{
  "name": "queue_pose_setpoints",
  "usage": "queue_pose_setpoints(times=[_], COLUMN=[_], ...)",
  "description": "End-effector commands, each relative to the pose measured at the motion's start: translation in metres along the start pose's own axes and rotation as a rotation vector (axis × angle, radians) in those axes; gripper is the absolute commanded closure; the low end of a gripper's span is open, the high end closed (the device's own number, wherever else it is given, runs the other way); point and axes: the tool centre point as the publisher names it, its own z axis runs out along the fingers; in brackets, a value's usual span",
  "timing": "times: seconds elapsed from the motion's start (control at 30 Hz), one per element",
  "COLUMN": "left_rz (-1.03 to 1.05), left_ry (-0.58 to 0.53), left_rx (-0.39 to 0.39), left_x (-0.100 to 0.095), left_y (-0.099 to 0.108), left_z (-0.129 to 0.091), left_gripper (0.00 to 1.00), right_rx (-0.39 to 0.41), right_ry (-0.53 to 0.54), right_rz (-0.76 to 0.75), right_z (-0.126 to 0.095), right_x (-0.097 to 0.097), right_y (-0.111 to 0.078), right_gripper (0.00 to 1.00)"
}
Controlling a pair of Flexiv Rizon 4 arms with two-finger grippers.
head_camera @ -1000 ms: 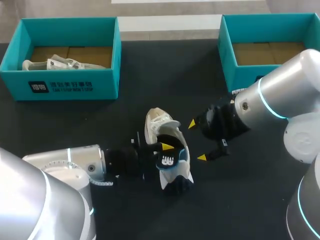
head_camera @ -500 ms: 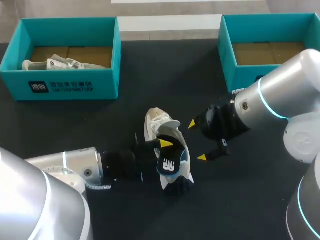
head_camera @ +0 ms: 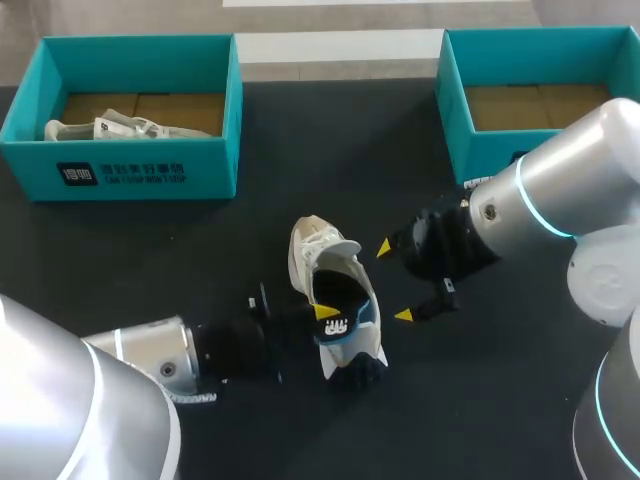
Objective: Take the shoe out of the shoebox, open the shoe tongue, remove and reinsert the insole, then place the shoe into the shoebox
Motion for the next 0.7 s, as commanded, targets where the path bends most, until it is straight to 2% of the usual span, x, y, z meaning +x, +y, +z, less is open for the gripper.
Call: queue_pose_setpoints(times=[0.03,0.5,0.6,0.63,0.7], left_rz=[0.005,0.033,0.028,0.028,0.027], left_ry=[0.006,-0.011,-0.012,-0.012,-0.017], left_rx=[-0.016,-0.061,-0.069,-0.069,-0.065], left_x=[0.002,-0.016,-0.016,-0.015,-0.015], left_y=[0.006,0.041,0.043,0.042,0.037], left_z=[0.012,0.020,0.020,0.019,0.016], left_gripper=[1.00,1.00,1.00,0.96,0.56], right_rx=[0.000,0.000,0.000,0.000,0.000], right_ry=[-0.002,-0.002,-0.002,-0.002,-0.002], right_rz=[-0.001,-0.001,-0.001,-0.001,-0.001], right_z=[0.000,0.000,0.000,0.000,0.000], right_x=[0.001,0.001,0.001,0.001,0.001], right_y=[0.000,0.000,0.000,0.000,0.000], right_gripper=[0.00,0.00,0.00,0.00,0.00])
